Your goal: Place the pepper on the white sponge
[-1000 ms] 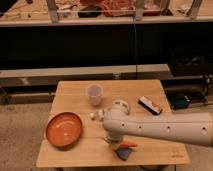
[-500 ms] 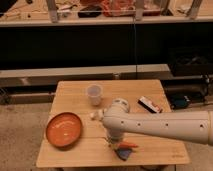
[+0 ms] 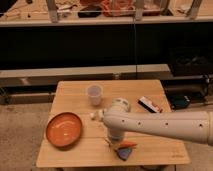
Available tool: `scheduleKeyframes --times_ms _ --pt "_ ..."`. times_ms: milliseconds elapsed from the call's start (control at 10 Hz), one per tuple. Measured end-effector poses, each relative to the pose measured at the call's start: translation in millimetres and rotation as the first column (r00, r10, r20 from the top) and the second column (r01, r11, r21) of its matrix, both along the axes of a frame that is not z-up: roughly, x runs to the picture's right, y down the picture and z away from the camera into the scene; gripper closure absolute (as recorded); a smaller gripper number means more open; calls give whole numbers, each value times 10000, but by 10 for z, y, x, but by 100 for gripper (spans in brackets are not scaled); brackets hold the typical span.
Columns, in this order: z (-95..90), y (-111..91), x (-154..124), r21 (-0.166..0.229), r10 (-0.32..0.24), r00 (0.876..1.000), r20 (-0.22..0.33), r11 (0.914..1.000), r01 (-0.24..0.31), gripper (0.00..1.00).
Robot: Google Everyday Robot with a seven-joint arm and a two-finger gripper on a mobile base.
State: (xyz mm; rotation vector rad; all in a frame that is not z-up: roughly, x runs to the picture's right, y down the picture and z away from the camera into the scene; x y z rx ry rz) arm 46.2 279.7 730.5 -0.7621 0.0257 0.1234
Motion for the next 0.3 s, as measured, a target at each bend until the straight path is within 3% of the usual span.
scheduleKeyframes --times_ms 300 --pt "16 23 34 -94 -79 9997 225 9999 81 20"
